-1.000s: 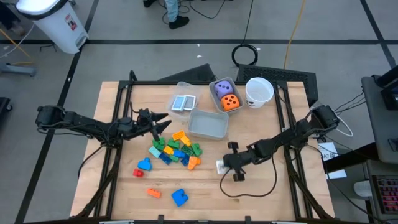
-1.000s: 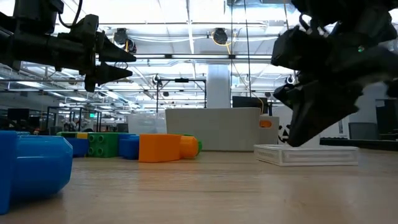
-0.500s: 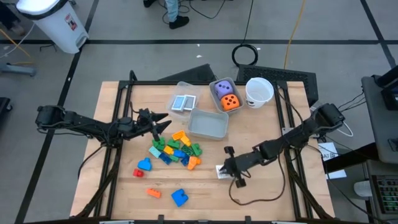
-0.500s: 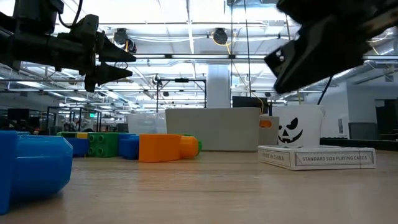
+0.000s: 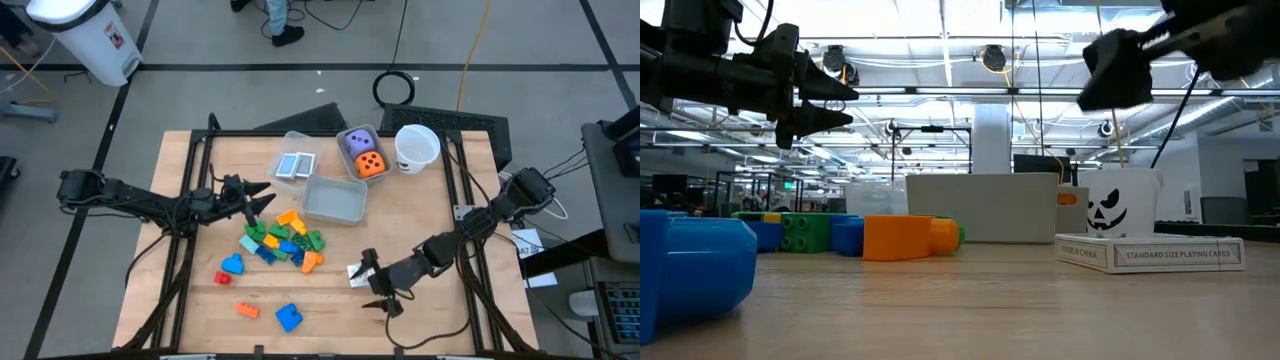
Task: Pick & Place Toys
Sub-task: Put the brown playing card box into the transparent bin
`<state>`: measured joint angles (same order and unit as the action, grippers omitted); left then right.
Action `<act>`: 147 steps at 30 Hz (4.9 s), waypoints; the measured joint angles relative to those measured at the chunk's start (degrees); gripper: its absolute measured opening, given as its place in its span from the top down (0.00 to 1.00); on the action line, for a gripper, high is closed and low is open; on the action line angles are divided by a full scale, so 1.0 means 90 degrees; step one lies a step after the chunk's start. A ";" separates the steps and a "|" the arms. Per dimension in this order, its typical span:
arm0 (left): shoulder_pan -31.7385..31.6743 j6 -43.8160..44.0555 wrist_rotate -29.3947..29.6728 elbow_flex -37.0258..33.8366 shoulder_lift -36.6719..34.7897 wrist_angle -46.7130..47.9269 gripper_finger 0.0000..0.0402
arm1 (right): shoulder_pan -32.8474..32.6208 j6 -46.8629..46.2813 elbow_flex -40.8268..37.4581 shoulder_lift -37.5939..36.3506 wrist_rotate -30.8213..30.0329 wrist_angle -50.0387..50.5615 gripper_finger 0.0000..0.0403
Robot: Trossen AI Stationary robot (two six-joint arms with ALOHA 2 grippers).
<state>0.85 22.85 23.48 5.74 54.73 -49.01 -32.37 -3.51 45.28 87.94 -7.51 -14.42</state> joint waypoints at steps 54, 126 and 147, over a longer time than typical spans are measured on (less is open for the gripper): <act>-0.0001 0.0028 0.0018 0.0000 0.0002 -0.0010 0.39 | 0.0826 -0.0371 -0.1991 0.0853 0.0149 -0.1933 0.13; 0.1113 -0.1292 -0.0186 0.5345 0.4494 0.1277 0.39 | -0.0209 0.6149 -0.0546 -0.0673 -0.6523 -0.2481 0.33; 0.0756 0.0074 -0.1734 0.5336 0.4487 0.1647 0.83 | 0.0142 0.5363 -0.0570 -0.0673 -0.5471 -0.2684 0.30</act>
<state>7.65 23.52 7.88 53.76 95.11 -34.20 -31.09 44.76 40.15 81.89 -56.75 -38.58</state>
